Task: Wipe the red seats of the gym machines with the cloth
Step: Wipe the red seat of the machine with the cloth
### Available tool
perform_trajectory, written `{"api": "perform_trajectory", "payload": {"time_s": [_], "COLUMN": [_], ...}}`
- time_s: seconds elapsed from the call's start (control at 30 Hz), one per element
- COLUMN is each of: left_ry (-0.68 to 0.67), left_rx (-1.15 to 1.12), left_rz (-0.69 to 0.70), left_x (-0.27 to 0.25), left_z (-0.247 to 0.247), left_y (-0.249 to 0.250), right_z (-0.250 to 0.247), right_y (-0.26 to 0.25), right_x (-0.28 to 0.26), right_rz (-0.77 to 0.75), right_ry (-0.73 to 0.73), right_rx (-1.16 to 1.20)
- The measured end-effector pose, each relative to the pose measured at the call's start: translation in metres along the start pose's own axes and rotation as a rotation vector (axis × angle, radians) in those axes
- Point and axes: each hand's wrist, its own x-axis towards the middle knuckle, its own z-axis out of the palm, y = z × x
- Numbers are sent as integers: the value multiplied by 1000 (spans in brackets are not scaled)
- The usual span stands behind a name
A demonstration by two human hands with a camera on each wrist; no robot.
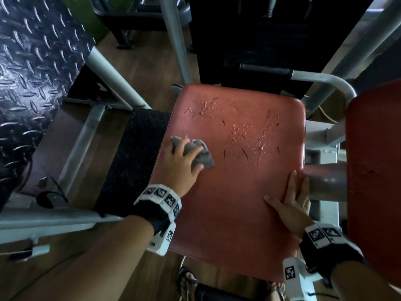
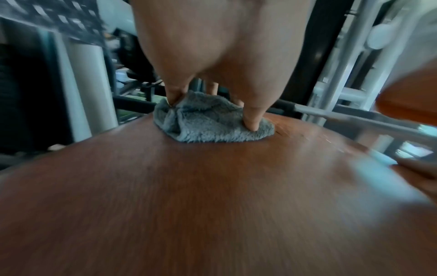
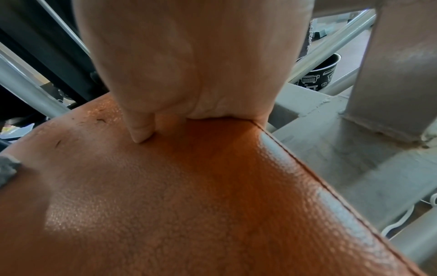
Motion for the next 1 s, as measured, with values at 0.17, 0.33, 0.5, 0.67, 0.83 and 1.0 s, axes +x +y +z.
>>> {"api": "perform_trajectory", "payload": {"time_s": [0.17,0.33,0.5,0.67,0.83,1.0], "left_ry": [-79,-74,-94,-158,-197,-208], "left_rx": [16,53,110,40,21,-33], "left_rz": [188,54,21,-37,-104,-196], "left_x": [-42,-24,1,-21,-6,4], "left_z": [10,10,10,13,9,6], "left_y": [42,63,69,75,80,96], "right_z": [-1,-2,-1,-1,-3,-3], "right_y": [0,0,1,1,0,0], "right_x": [0,-1,1,0,1,0], "right_rz": [-14,-26,-28,-25,-15,-6], "right_ry": [13,18,18,5,-12,-21], "right_rx": [0,-5,-13,-19,-24,-11]}}
